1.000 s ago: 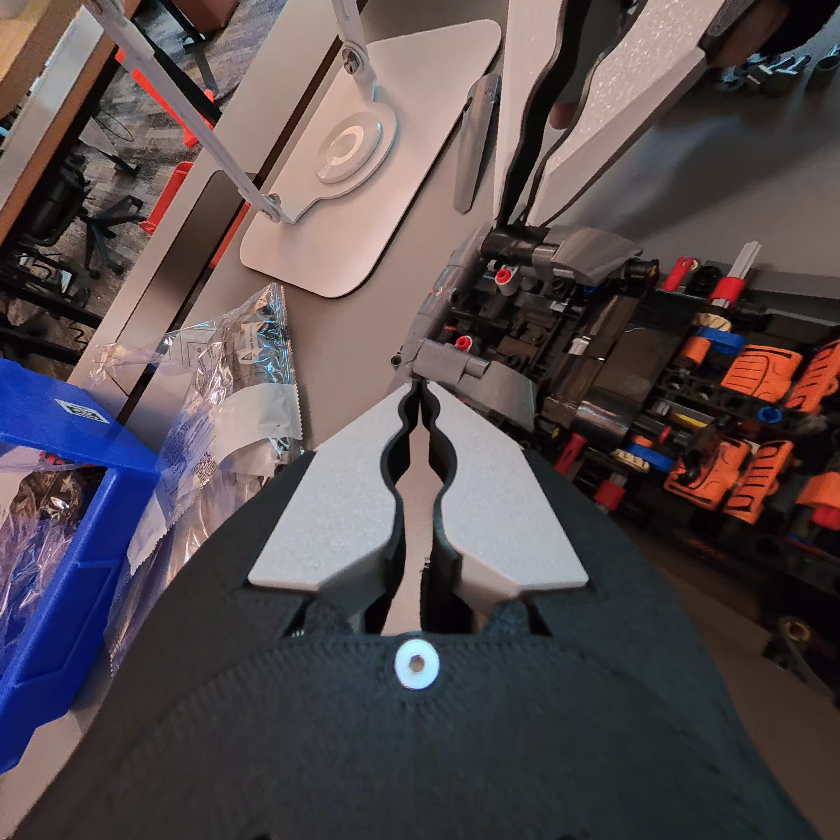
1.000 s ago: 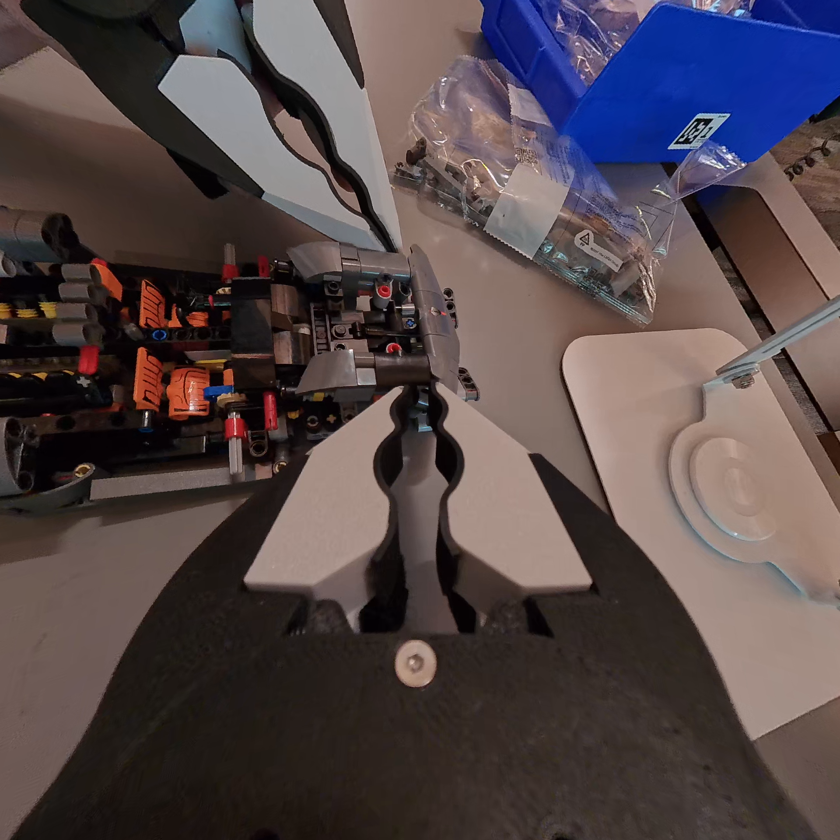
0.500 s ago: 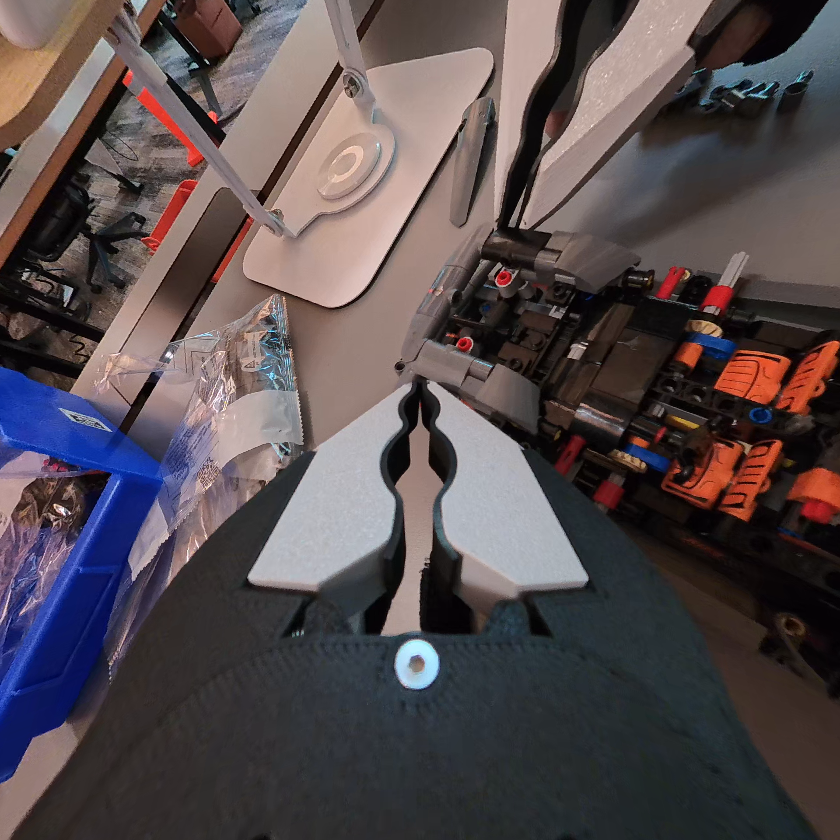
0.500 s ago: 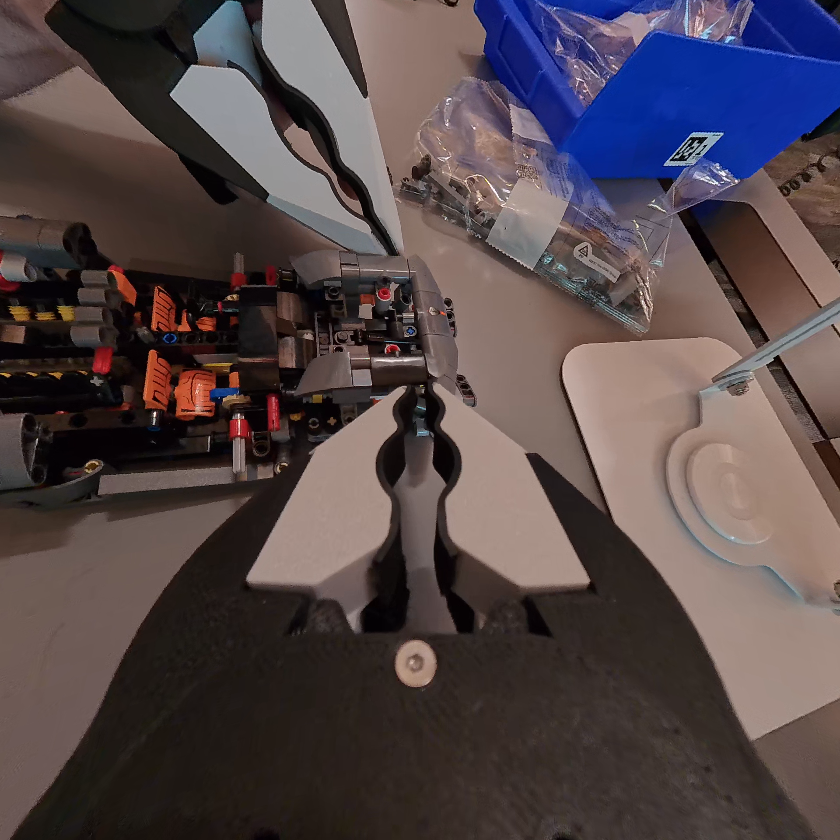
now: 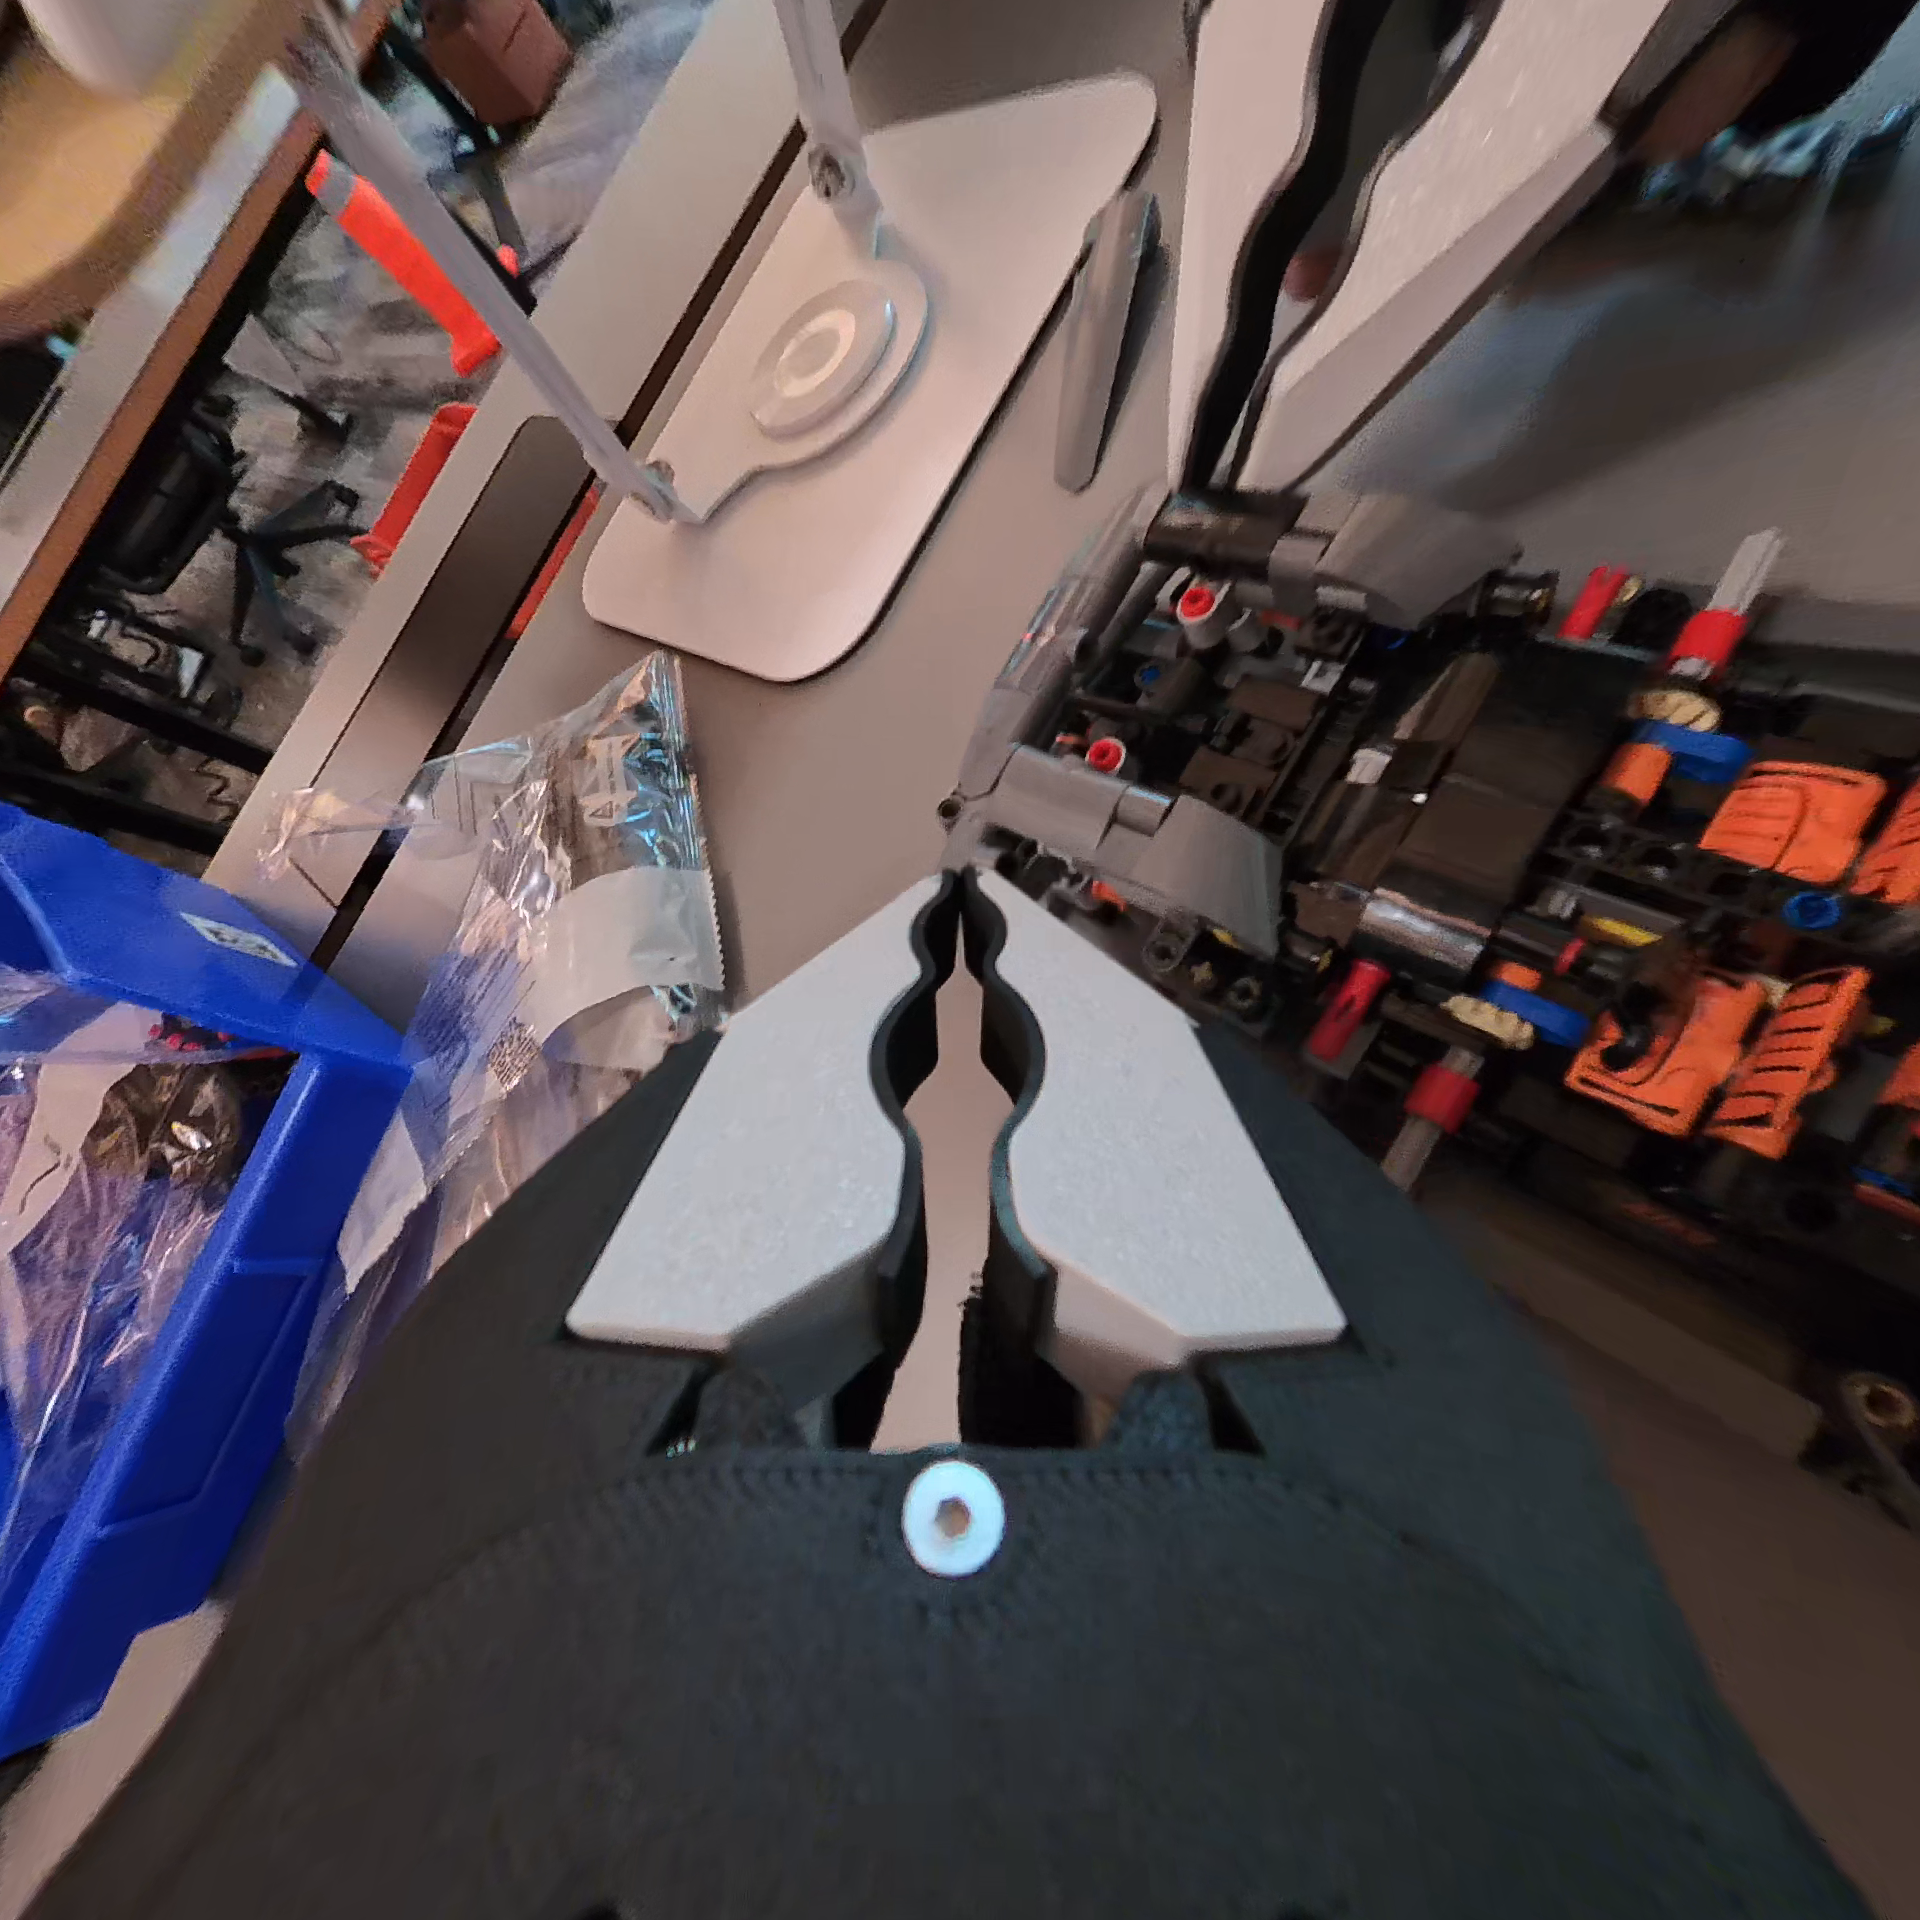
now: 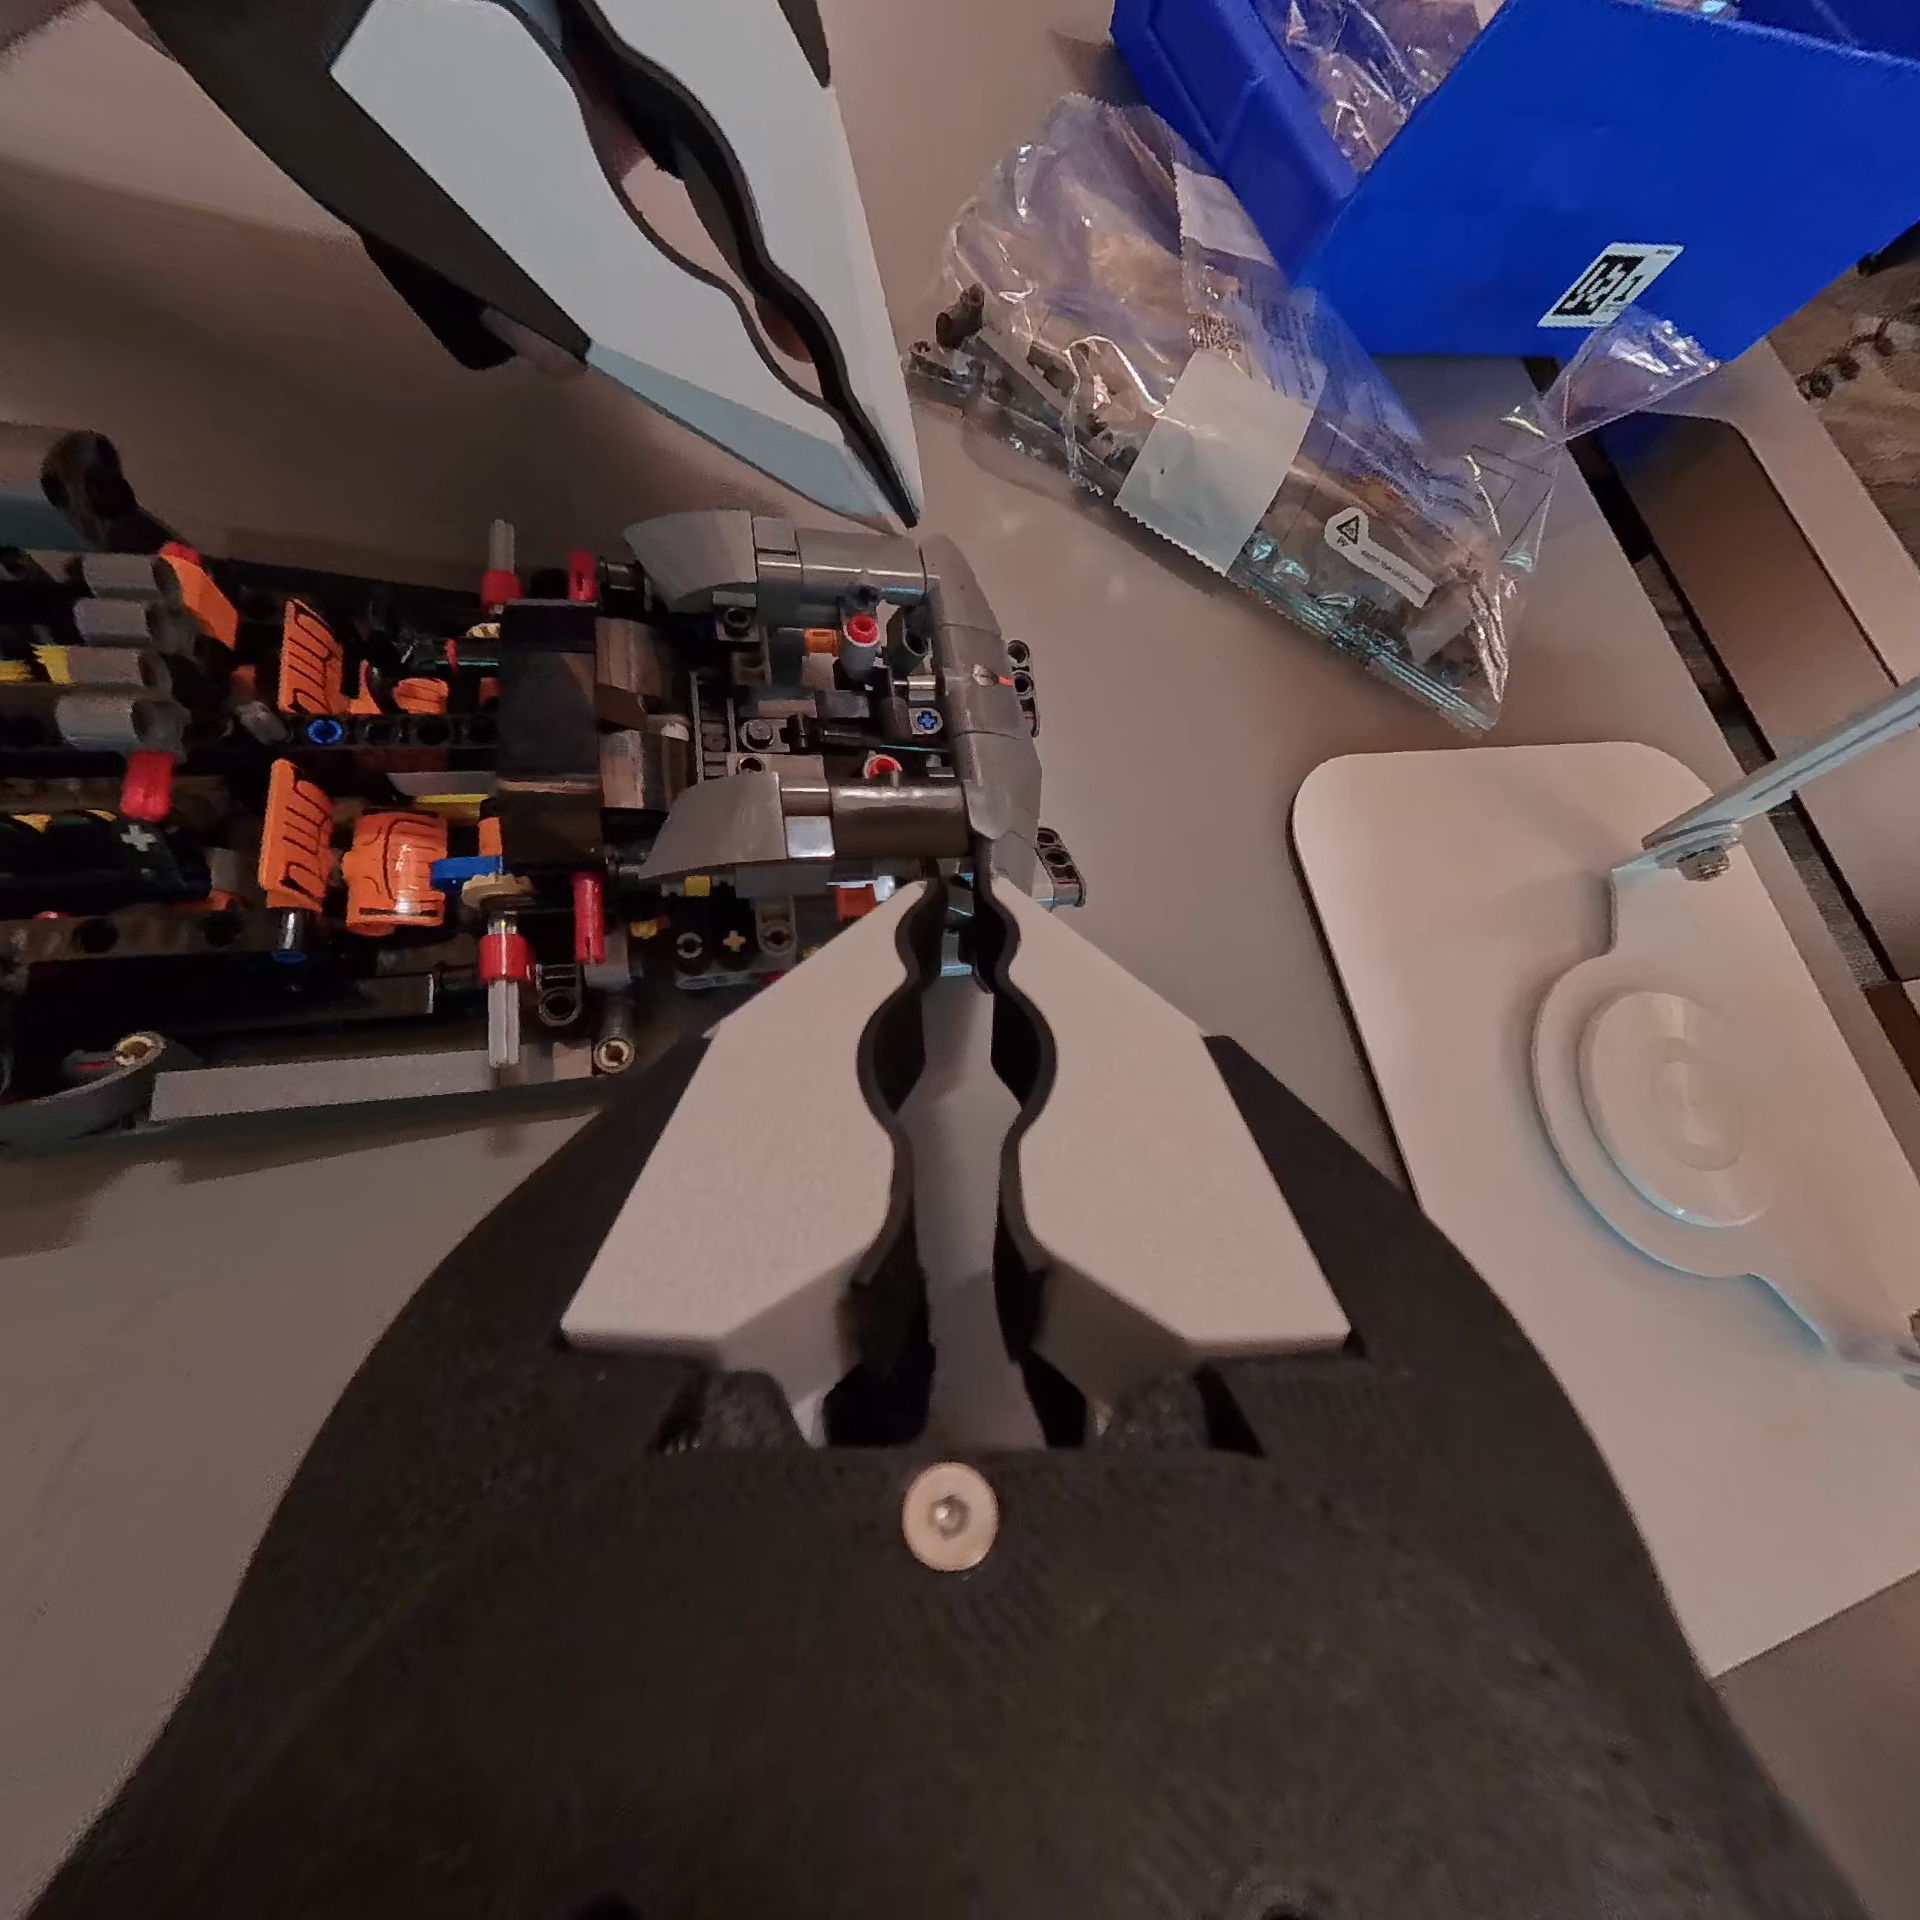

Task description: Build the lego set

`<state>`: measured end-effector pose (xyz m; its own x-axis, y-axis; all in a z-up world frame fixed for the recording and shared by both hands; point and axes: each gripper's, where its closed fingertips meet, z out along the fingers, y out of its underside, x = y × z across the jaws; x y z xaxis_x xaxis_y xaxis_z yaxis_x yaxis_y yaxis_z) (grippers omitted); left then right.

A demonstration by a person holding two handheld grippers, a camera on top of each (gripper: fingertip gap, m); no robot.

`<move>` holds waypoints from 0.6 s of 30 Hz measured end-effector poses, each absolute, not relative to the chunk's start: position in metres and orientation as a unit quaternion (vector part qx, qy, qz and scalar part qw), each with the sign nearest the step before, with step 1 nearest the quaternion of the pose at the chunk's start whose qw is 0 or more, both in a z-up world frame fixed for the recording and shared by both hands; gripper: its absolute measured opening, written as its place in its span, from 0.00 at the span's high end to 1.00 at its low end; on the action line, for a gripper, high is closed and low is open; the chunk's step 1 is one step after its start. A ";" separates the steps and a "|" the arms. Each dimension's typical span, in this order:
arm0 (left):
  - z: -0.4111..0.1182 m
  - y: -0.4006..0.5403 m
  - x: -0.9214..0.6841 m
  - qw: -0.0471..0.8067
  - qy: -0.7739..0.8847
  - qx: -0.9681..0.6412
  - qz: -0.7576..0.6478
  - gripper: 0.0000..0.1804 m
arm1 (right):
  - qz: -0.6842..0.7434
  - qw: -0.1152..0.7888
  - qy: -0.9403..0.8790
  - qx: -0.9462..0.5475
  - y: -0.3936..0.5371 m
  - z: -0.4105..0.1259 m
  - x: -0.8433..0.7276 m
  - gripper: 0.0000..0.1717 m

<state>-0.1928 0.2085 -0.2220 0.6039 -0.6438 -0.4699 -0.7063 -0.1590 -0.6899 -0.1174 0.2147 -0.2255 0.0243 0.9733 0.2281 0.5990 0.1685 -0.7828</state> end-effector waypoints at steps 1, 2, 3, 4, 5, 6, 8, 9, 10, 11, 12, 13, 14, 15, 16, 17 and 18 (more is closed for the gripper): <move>-0.226 0.209 -0.194 0.466 0.448 -0.762 0.040 1.00 | 0.235 0.392 -0.659 -0.597 0.214 -0.227 -0.118 0.99; -0.229 0.208 -0.193 0.460 0.453 -0.762 0.041 1.00 | 0.232 0.392 -0.661 -0.595 0.213 -0.228 -0.119 0.99; -0.232 0.207 -0.190 0.457 0.458 -0.762 0.038 1.00 | 0.230 0.395 -0.663 -0.593 0.212 -0.229 -0.120 1.00; -0.233 0.206 -0.187 0.455 0.463 -0.760 0.037 1.00 | 0.228 0.398 -0.664 -0.591 0.212 -0.229 -0.121 1.00; -0.234 0.206 -0.186 0.452 0.466 -0.760 0.039 1.00 | 0.227 0.400 -0.664 -0.590 0.211 -0.229 -0.122 1.00; -0.233 0.207 -0.186 0.453 0.465 -0.759 0.043 1.00 | 0.230 0.401 -0.664 -0.589 0.210 -0.228 -0.122 1.00; -0.231 0.206 -0.185 0.458 0.462 -0.759 0.032 1.00 | 0.234 0.400 -0.663 -0.588 0.209 -0.227 -0.122 1.00; -0.230 0.205 -0.185 0.460 0.460 -0.759 0.026 1.00 | 0.234 0.400 -0.663 -0.588 0.209 -0.227 -0.122 1.00; -0.229 0.205 -0.185 0.463 0.459 -0.758 0.023 1.00 | 0.233 0.401 -0.662 -0.588 0.209 -0.227 -0.122 1.00; -0.228 0.205 -0.185 0.464 0.458 -0.758 0.023 1.00 | 0.234 0.402 -0.662 -0.588 0.209 -0.226 -0.123 1.00; -0.228 0.205 -0.185 0.463 0.458 -0.758 0.025 1.00 | 0.235 0.402 -0.662 -0.588 0.209 -0.226 -0.123 1.00; -0.228 0.205 -0.185 0.463 0.459 -0.758 0.027 1.00 | 0.234 0.401 -0.662 -0.589 0.209 -0.227 -0.123 1.00; -0.228 0.205 -0.185 0.464 0.460 -0.757 0.029 1.00 | 0.235 0.401 -0.662 -0.589 0.209 -0.227 -0.122 1.00; -0.227 0.205 -0.185 0.465 0.461 -0.756 0.030 1.00 | 0.234 0.401 -0.662 -0.588 0.209 -0.226 -0.122 1.00; -0.227 0.205 -0.184 0.466 0.461 -0.755 0.028 1.00 | 0.233 0.401 -0.663 -0.587 0.210 -0.226 -0.121 1.00; -0.227 0.204 -0.184 0.466 0.460 -0.755 0.026 1.00 | 0.233 0.400 -0.663 -0.588 0.210 -0.226 -0.121 1.00; -0.227 0.205 -0.185 0.465 0.461 -0.755 0.029 1.00 | 0.232 0.399 -0.663 -0.589 0.211 -0.227 -0.120 1.00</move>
<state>-0.1847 0.2046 -0.2268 0.5726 -0.6693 -0.4735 -0.7240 -0.1417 -0.6751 -0.1202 0.2109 -0.2266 0.0129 0.9668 0.2553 0.5959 0.1976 -0.7784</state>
